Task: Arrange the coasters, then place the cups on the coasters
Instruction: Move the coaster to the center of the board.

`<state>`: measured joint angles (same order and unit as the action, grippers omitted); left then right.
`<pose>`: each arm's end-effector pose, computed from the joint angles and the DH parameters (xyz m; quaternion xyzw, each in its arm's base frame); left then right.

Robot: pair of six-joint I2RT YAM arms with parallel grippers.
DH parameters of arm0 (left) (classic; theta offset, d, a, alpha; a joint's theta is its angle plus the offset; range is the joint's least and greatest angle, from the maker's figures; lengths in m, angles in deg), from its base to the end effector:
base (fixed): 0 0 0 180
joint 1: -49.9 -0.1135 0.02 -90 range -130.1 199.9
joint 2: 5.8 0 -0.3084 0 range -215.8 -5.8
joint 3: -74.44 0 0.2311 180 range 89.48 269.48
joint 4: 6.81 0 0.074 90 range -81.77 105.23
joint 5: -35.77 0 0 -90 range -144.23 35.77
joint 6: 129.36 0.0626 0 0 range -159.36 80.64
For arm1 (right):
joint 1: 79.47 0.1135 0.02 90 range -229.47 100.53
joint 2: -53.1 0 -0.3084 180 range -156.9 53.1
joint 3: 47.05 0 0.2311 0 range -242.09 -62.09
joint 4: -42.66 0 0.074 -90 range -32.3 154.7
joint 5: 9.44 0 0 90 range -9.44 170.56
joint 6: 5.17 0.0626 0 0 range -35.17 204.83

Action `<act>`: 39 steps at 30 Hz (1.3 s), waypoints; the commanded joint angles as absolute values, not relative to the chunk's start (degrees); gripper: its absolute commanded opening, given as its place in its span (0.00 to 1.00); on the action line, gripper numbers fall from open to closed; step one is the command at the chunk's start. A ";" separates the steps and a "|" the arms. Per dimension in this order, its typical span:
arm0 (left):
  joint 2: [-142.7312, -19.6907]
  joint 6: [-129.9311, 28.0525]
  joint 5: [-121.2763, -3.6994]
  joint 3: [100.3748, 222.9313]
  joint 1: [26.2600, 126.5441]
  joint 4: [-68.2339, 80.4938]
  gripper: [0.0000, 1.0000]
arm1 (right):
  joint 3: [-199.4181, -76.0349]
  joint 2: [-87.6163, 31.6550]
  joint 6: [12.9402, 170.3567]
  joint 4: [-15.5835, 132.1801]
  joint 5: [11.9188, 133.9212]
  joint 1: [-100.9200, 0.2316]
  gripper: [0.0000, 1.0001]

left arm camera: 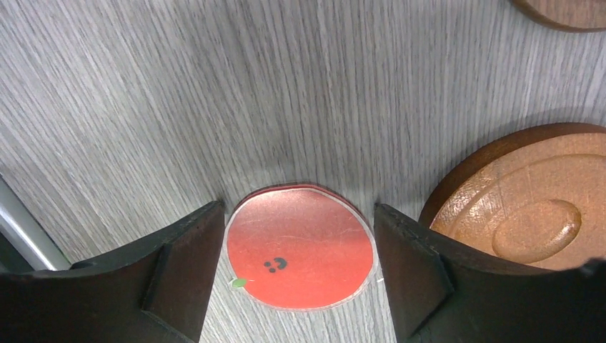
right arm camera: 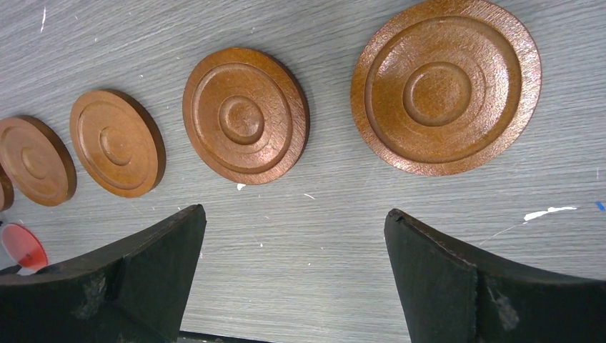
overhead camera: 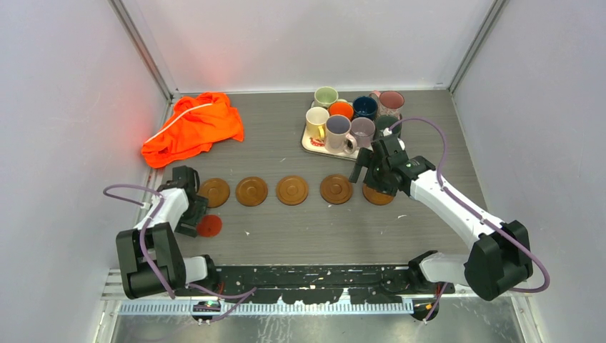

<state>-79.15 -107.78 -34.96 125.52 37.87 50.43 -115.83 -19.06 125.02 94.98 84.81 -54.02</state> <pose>0.1617 0.0556 0.1905 -0.6457 0.7397 0.1043 0.1582 0.2125 0.0960 0.2807 0.1333 0.9456 0.1299 0.2668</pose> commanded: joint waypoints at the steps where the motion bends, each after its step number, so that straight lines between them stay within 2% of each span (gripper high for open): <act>1: -77.79 -110.64 -36.45 122.20 39.79 51.74 0.77 | -116.06 -19.36 123.90 93.04 84.00 -53.73 1.00; 16: -77.56 -127.89 -36.47 123.62 60.94 55.60 0.75 | -114.90 -17.98 124.11 92.84 83.55 -53.72 1.00; 32: -93.31 -144.50 -36.47 136.01 92.05 54.55 0.75 | -112.48 -13.74 124.25 94.98 85.05 -52.67 1.00; 39: -93.66 -142.60 -34.74 139.89 96.31 56.32 0.78 | -112.56 -12.68 124.47 96.04 86.75 -50.82 1.00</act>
<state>-94.23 -140.68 -35.09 138.98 95.35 58.30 -112.48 -14.38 125.04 95.61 84.97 -52.05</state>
